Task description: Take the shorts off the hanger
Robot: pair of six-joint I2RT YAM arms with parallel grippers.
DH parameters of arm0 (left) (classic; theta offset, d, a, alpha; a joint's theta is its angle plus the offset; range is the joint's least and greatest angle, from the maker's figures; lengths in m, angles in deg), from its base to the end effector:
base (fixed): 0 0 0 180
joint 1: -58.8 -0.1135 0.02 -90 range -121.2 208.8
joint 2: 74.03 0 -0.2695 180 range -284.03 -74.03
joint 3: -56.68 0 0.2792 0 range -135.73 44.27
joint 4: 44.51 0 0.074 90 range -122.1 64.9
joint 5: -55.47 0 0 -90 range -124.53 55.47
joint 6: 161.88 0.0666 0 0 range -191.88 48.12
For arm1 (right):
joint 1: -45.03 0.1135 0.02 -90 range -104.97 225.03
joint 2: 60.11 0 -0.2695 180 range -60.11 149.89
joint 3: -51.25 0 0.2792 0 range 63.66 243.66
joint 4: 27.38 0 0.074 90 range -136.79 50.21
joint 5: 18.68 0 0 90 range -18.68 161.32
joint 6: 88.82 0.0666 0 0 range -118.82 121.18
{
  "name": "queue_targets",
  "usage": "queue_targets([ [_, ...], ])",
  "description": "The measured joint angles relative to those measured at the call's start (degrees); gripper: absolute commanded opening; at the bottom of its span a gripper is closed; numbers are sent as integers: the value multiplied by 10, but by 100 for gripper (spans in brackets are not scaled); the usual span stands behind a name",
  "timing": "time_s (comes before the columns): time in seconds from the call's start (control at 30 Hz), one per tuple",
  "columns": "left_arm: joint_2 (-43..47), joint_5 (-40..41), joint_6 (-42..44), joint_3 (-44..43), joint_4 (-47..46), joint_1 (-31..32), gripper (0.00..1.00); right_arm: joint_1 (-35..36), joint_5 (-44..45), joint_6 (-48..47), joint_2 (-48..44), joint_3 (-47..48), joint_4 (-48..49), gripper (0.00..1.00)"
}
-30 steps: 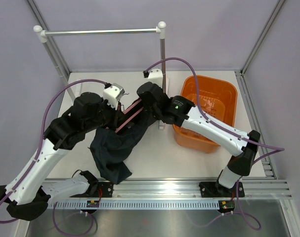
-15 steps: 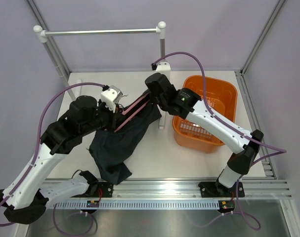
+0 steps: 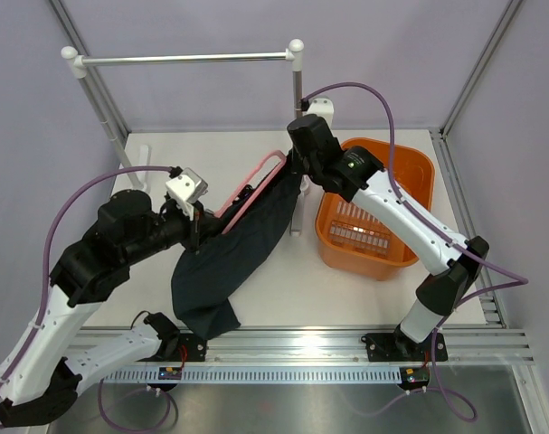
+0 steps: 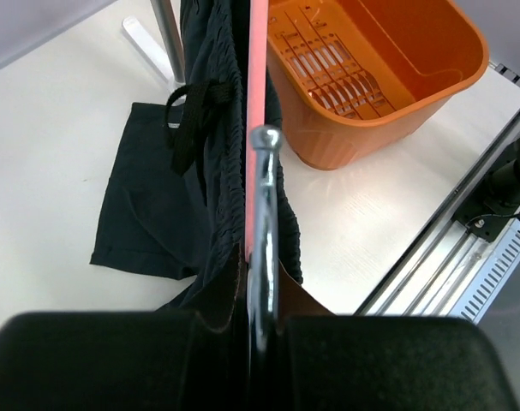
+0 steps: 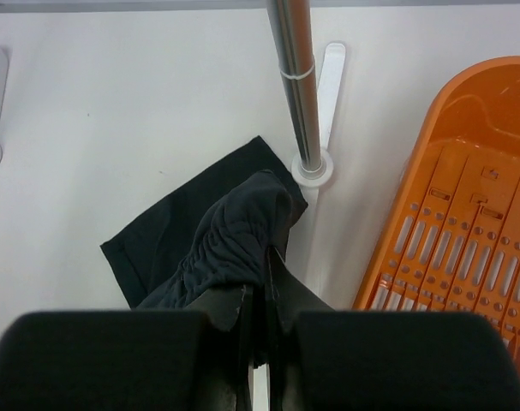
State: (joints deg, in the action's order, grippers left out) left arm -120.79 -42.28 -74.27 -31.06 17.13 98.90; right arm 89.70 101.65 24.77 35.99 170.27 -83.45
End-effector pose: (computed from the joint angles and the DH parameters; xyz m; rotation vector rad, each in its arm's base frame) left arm 0.1297 -0.1210 0.4435 0.7265 1.8408 -0.6202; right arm 0.3194 0.2685 0.4183 -0.0791 2.0648 0.1622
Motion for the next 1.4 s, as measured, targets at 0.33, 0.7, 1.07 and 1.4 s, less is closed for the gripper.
queue_targets([
  [0.33, 2, 51, -39, 5, -21, 0, 0, 25, -14, 26, -41, -83, 5, 0],
  [0.7, -23, 143, -101, 8, -110, 0, 0, 273, 33, 62, -64, -98, 6, 0],
  [1.07, -72, 266, -121, 2, -198, 0, 0, 394, 67, 55, -51, 10, -32, 0],
  [1.4, -131, 358, -90, -76, -263, 0, 0, 453, 83, 46, -29, 70, -86, 0],
])
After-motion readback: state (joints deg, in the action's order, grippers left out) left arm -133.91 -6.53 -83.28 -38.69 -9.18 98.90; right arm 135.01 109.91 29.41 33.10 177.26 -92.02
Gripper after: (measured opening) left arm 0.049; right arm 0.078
